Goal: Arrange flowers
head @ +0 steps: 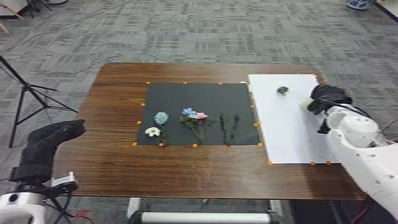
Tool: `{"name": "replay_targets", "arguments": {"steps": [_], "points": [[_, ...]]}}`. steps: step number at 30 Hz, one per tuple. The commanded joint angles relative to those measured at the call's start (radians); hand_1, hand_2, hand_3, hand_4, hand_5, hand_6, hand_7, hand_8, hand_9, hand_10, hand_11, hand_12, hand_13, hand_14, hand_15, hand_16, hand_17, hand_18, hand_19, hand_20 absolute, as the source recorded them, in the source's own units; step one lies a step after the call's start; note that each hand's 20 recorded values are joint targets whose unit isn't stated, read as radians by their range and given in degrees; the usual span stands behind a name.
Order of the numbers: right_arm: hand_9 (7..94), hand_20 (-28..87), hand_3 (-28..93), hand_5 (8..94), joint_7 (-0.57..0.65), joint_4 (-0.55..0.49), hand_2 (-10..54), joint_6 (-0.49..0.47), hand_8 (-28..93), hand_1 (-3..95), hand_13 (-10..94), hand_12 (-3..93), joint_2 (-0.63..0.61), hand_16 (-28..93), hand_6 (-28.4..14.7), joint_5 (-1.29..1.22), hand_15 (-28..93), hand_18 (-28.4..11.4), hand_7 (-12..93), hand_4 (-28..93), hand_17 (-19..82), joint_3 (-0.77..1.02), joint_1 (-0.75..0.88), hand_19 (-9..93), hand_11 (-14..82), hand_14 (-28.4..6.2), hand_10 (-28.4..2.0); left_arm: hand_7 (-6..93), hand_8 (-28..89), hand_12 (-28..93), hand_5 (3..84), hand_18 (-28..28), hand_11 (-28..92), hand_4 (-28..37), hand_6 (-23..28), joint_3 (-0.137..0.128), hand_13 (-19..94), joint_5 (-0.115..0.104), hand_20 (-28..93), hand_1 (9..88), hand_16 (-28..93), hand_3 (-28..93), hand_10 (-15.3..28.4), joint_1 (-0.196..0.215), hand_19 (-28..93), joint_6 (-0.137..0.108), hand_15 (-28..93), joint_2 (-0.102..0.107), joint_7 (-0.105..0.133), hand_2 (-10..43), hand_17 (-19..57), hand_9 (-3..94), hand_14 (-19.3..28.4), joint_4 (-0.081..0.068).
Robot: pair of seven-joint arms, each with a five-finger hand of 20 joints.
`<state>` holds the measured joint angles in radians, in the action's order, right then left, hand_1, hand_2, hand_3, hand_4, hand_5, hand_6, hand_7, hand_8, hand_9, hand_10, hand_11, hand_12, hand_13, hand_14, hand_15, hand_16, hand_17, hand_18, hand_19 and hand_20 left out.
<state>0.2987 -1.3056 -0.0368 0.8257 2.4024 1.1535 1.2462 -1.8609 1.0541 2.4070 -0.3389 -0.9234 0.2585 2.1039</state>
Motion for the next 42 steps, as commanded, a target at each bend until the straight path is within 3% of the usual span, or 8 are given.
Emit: {"name": "replay_targets", "arguments": {"steps": [1, 7, 11, 17, 24, 28, 40, 42], "points": [[86.0, 52, 58, 75.4, -0.051, 0.012, -9.5, 0.184, 5, 57.7, 83, 27.0, -0.004, 34, 2.5, -0.035, 56, -19.8, 22, -21, 47, -0.096, -0.001, 89, 13.1, -6.6, -10.6, 20.4, -9, 14, 54.2, 14.7, 22, -26.3, 0.6, -0.004, 42, -0.005, 21, 24.4, 3, 70, 14.1, 0.002, 17, 0.007, 25, -0.007, -0.006, -4.0, 4.0, 53.2, 17.1, 0.009], [88.9, 51, 59, 78.4, -0.045, -0.137, -9.4, 0.238, 6, 57.9, 85, 27.9, -0.058, 34, 2.0, -0.178, 55, -18.4, 21, -22, 49, -0.122, -0.044, 91, 13.6, -5.3, -9.5, 20.3, -9, 14, 54.3, 14.8, 22, -26.6, 0.7, -0.013, 42, -0.009, 21, 24.2, 3, 70, 14.1, 0.006, 17, 0.006, 26, -0.003, -0.004, -3.6, 3.9, 53.2, 17.2, 0.007], [89.3, 50, 60, 79.0, -0.077, -0.261, -9.5, 0.209, 6, 57.9, 85, 28.2, -0.076, 35, 1.9, -0.225, 55, -18.3, 20, -22, 50, -0.173, -0.095, 91, 13.5, -4.9, -9.5, 20.2, -9, 14, 54.4, 14.7, 22, -26.8, 0.8, -0.005, 42, -0.008, 21, 24.0, 2, 70, 14.2, -0.002, 17, 0.006, 26, 0.000, -0.004, -3.3, 4.0, 53.2, 17.2, 0.003], [89.3, 49, 60, 79.2, -0.163, -0.347, -9.5, 0.121, 7, 57.8, 85, 28.3, -0.029, 35, 1.8, -0.232, 54, -18.2, 19, -22, 50, -0.291, -0.147, 92, 13.3, -4.8, -9.7, 20.2, -9, 14, 54.6, 14.7, 22, -27.0, 0.8, -0.001, 42, -0.001, 21, 23.8, 2, 70, 14.3, -0.007, 17, 0.012, 26, -0.003, -0.007, -3.0, 4.0, 53.4, 17.1, 0.005], [89.0, 49, 60, 79.3, -0.190, -0.296, -9.5, 0.020, 7, 57.6, 85, 28.0, 0.048, 36, 2.1, -0.157, 54, -18.1, 19, -22, 50, -0.413, -0.150, 92, 13.0, -4.7, -10.0, 20.4, -9, 14, 54.8, 14.6, 22, -27.3, 0.8, 0.002, 42, 0.002, 21, 23.7, 2, 70, 14.3, -0.005, 17, 0.024, 26, -0.005, -0.017, -2.7, 3.9, 53.4, 17.2, 0.005], [89.1, 48, 60, 79.3, -0.205, -0.257, -9.5, -0.044, 7, 57.6, 85, 27.7, 0.082, 36, 2.2, -0.126, 54, -18.1, 19, -22, 50, -0.418, -0.138, 92, 13.0, -4.7, -10.0, 20.5, -9, 14, 54.9, 14.7, 22, -27.5, 0.8, 0.001, 42, -0.002, 21, 23.7, 2, 70, 14.4, -0.005, 17, 0.018, 26, -0.006, -0.018, -2.2, 3.8, 53.6, 17.2, 0.007], [88.9, 48, 61, 79.0, -0.177, -0.249, -9.5, -0.060, 7, 56.9, 85, 27.2, 0.066, 36, 2.2, -0.156, 54, -18.2, 19, -21, 50, -0.384, -0.158, 92, 13.0, -4.9, -9.9, 20.8, -9, 14, 55.1, 14.8, 23, -27.4, 0.9, 0.001, 42, -0.002, 21, 23.4, 2, 70, 14.4, -0.003, 18, 0.021, 27, -0.008, -0.023, -2.0, 3.6, 53.8, 17.3, 0.006], [83.7, 48, 59, 74.1, -0.183, -0.254, -9.5, -0.083, 7, 53.7, 84, 25.5, 0.068, 36, 0.6, -0.159, 54, -18.0, 18, -18, 49, -0.364, -0.153, 92, 13.1, -5.4, -10.6, 20.7, -9, 14, 55.1, 14.8, 23, -27.2, 0.9, -0.002, 42, 0.000, 21, 23.6, 2, 71, 14.4, 0.001, 18, 0.028, 27, -0.010, -0.022, -2.4, 3.6, 53.8, 17.4, 0.007]]}}
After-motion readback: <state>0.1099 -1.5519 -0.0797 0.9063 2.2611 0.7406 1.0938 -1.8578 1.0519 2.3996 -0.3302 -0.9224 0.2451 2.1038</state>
